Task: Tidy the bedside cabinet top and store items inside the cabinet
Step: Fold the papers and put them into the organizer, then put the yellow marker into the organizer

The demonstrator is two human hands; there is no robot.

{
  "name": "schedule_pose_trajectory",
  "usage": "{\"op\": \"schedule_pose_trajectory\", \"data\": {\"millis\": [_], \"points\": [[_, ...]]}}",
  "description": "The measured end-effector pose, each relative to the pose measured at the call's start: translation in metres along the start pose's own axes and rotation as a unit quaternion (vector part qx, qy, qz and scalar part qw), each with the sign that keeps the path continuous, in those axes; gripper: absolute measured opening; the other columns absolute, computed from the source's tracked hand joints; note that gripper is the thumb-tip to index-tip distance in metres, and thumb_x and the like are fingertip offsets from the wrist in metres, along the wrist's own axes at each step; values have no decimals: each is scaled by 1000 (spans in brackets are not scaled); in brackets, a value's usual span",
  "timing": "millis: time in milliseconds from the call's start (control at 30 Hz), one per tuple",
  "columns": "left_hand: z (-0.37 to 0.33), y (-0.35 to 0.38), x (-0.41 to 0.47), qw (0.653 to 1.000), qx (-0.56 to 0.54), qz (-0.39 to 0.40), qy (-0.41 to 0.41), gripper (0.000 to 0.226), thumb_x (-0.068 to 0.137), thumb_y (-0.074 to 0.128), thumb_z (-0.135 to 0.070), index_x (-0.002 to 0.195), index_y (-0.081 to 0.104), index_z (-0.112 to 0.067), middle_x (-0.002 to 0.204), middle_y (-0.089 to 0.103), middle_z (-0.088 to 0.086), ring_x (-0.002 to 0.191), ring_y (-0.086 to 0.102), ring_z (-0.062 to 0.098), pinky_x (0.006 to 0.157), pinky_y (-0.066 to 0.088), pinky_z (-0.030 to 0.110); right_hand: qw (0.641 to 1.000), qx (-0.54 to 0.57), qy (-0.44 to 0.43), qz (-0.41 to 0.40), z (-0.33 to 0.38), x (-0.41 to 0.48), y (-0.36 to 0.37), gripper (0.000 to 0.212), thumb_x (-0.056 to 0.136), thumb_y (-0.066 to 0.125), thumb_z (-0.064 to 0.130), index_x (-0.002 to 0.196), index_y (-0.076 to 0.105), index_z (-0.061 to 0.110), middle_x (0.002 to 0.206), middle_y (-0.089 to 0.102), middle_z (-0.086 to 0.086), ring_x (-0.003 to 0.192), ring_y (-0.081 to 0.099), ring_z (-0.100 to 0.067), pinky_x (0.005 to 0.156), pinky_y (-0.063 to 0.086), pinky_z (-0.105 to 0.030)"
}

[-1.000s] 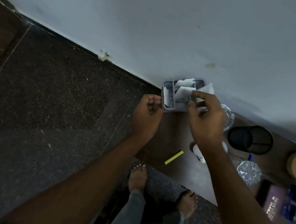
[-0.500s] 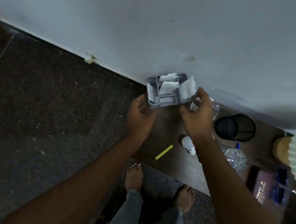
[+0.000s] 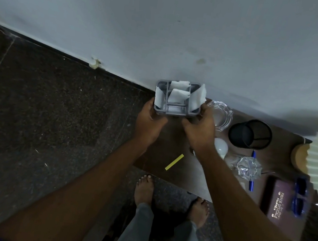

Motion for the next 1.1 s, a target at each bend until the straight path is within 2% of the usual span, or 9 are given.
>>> {"op": "schedule_pose_trajectory", "data": {"millis": [33,333,533,700,767,867,933,1000,1100], "points": [[-2,-1,1,1000,4,7,3,62,84,70,3,141,56,-15,130,70,5,112,68,10,100,57,30,1000,15,6,-2,-4,-5,2,66,77,75,9,137,50,19,124,66,4,116,63,-15,102,52,-44],[-17,0,9,998,53,35,18,59,85,70,4,141,56,-9,128,70,11,118,67,24,105,53,46,998,44,22,-27,-14,-20,11,75,76,73,6,143,44,19,129,64,4,121,60,-11,104,52,-43],[-14,-2,7,998,53,26,21,59,87,68,4,143,55,-10,130,69,9,119,66,20,105,54,41,999,43,29,-18,-16,-18,10,74,75,73,7,142,44,21,128,64,6,118,61,-11,104,52,-42],[-14,-4,8,997,62,25,26,60,89,67,3,145,52,-9,134,67,7,117,65,15,103,54,33,998,49,27,-25,-14,-18,8,70,77,71,5,141,47,19,121,65,10,110,62,-3,103,53,-40],[-12,-7,6,999,50,4,9,66,89,68,0,151,46,-11,142,61,5,121,61,11,101,54,27,997,61,38,-43,-16,-28,7,65,80,70,6,139,49,21,115,65,15,105,64,-1,100,54,-39],[2,-16,-8,997,50,-59,-24,67,91,67,-6,152,43,-18,148,54,3,131,56,18,104,53,38,993,77,35,-79,-26,-61,8,50,86,71,9,130,55,27,104,67,19,102,68,-6,93,57,-32],[17,-16,-26,994,74,-68,-33,55,89,67,-5,140,54,-21,135,62,1,120,62,18,99,56,41,993,62,45,-89,-37,-86,9,35,88,73,14,113,61,34,95,68,20,93,68,-1,85,58,-26],[38,-10,-46,992,111,-37,-42,45,87,69,-4,128,63,-21,122,69,-1,111,66,16,97,57,43,993,13,61,-96,-50,-105,9,21,88,73,20,100,63,35,86,68,19,85,68,0,76,56,-19],[69,3,-70,983,176,4,-45,33,83,72,-3,113,74,-14,108,75,4,102,71,20,94,57,42,988,-44,94,-111,-70,-121,9,8,89,72,25,95,68,26,79,66,15,82,66,-8,66,39,-3]]}}
Point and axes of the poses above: each hand's wrist, its own x-axis towards the middle knuckle, its own y-axis out of the palm, z = x × y, the point moved 4 cm from there along x, towards the middle knuckle
